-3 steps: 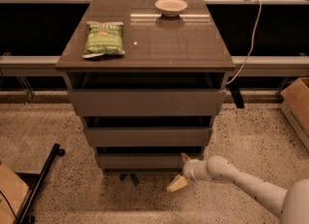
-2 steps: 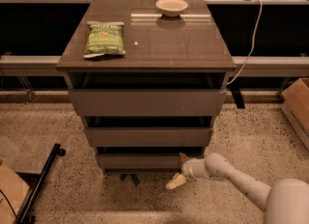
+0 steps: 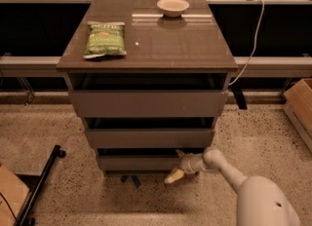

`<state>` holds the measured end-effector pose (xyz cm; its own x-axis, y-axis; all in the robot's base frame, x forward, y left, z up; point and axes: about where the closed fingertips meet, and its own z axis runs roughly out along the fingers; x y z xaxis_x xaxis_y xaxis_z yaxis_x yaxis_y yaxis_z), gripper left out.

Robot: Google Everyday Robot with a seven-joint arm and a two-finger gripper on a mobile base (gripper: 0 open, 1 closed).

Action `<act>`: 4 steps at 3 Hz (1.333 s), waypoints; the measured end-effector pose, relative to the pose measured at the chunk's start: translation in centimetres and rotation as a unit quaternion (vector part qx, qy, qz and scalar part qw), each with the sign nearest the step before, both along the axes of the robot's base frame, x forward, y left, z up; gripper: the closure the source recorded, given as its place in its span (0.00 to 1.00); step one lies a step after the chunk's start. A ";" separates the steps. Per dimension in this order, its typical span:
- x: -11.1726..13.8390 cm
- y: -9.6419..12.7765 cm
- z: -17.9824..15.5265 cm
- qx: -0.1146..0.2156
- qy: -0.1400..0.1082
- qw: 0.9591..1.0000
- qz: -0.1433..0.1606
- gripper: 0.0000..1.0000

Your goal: Open bottom drawer

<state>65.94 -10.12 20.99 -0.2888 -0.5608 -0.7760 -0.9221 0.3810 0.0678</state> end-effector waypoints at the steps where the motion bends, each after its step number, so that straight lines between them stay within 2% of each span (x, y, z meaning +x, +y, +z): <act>1: 3.3 -0.5 -0.1 0.005 -0.017 1.000 0.002 0.00; 2: 3.9 -0.6 -0.1 0.003 -0.016 1.000 0.007 0.18; 3: 3.8 -0.6 -0.1 0.003 -0.016 1.000 0.007 0.42; 4: 1.1 0.3 -0.8 0.005 0.017 1.000 0.019 0.65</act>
Offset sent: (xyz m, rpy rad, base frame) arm 0.0237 0.0152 -0.0124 0.0176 0.0235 0.0878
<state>67.06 -9.79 20.21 -0.2936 -0.5642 -0.7717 -0.9328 0.3456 0.1022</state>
